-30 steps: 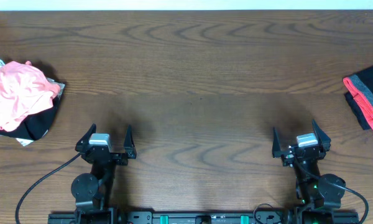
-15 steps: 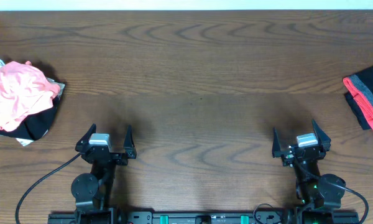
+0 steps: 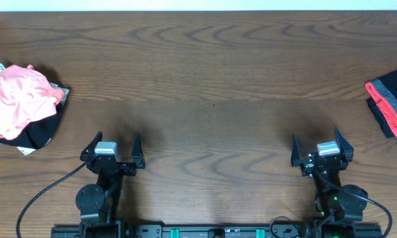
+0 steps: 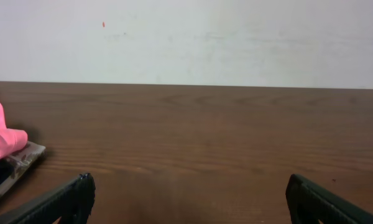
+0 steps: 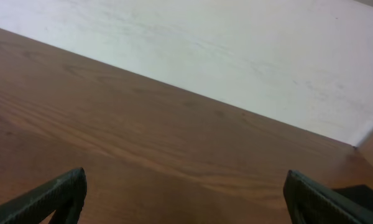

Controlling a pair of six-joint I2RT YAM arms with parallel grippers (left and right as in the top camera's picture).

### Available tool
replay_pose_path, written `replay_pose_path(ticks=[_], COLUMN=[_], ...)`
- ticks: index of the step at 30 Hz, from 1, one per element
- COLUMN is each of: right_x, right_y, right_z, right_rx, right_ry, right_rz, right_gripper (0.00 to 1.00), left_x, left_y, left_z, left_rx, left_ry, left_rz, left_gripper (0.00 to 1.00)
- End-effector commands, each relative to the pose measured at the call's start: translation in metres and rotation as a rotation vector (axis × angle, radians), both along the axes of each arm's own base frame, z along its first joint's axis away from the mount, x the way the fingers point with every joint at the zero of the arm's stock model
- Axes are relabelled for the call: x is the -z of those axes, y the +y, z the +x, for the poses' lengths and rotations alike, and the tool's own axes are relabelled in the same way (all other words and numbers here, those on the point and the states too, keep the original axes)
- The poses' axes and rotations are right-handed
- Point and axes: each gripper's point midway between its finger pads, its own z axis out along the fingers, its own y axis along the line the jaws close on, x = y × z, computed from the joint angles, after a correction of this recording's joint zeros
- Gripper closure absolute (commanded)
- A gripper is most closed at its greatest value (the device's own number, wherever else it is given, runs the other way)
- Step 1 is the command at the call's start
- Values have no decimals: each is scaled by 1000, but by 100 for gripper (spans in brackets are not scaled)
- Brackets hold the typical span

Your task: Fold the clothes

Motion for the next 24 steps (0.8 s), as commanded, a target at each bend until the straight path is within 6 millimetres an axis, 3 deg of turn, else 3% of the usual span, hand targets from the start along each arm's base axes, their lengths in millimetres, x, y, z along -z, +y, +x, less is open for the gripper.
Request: replay_pose_path(ticks=[1,11,17,24], right_x=[0,-12,-13,-22], right_y=[-6,-18,-21,-23], right_z=[0,-1,-1,15], right_rx=[36,111,138,149], right_ry=[1,4,126,306], right_rz=[20,83,104,121], right_gripper=[1,1,1,1], left_x=[15,9,-13,-27], left_y=[-2,-3,-6,-6], left_z=[-1,-2,-2,3], left_rx=[11,-3,17,3], left_ry=[46,55,68,253], left_rz=[-13,-152,-158,-173], left_gripper=[2,2,2,2])
